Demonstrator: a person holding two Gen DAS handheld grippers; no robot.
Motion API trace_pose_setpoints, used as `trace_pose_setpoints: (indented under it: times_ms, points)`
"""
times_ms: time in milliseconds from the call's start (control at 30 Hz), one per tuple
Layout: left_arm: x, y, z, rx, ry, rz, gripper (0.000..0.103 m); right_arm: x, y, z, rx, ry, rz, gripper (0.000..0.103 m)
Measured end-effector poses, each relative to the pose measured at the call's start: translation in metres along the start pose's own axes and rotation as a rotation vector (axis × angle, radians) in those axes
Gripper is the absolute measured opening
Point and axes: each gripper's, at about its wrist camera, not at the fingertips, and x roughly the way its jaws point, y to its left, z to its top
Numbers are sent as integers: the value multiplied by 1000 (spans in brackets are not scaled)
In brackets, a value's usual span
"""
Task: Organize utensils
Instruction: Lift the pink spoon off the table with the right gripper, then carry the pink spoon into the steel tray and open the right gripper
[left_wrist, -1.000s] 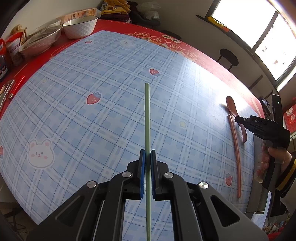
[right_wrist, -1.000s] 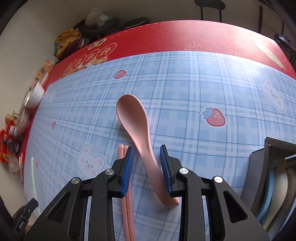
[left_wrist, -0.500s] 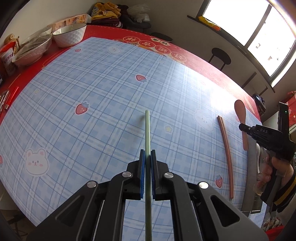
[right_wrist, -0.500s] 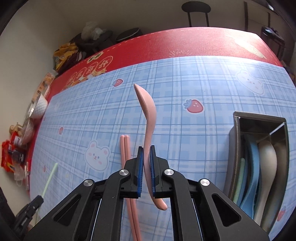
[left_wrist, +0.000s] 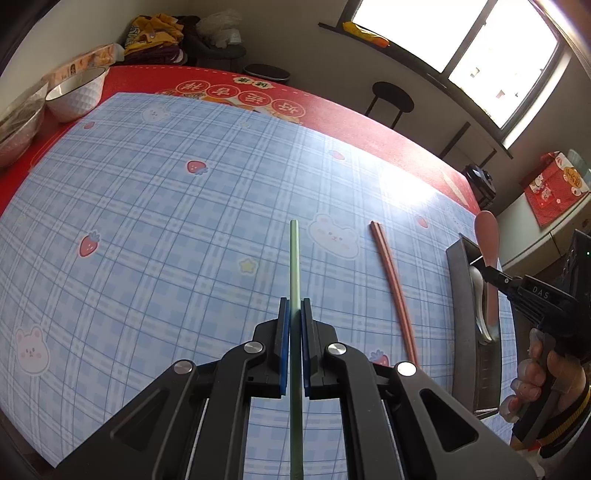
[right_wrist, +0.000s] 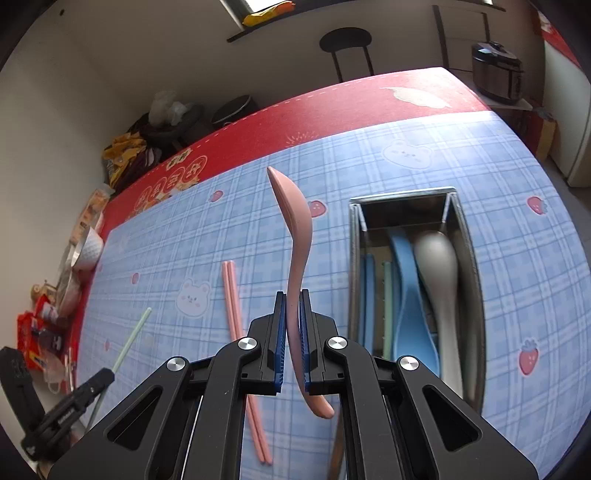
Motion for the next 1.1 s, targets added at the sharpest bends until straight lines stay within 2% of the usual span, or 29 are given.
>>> trace_pose_setpoints:
  times_ms: [167, 267, 367, 633, 833, 900, 1033, 1100]
  points:
    - [4, -20, 4, 46, -15, -42, 5, -20, -31, -9, 20, -9, -124, 7]
    - [8, -29, 5, 58, -10, -62, 5, -24, -46, -8, 30, 3, -212, 7]
    - [12, -35, 6, 68, -7, -77, 5, -21, -54, -6, 31, 23, -264, 7]
    - [14, -41, 6, 88, -10, -87, 5, 3, -45, 3, -5, 78, -360, 7]
    - [11, -31, 6, 65, -12, -74, 5, 21, -33, 13, -63, 112, -465, 7]
    - [10, -26, 5, 59, -13, -69, 5, 27, -29, 14, -101, 123, -525, 7]
    - [7, -20, 4, 41, -14, -63, 5, 37, -24, 13, -115, 149, -540, 9]
    - [6, -19, 3, 34, -17, -63, 5, 37, -23, 12, -106, 157, -504, 9]
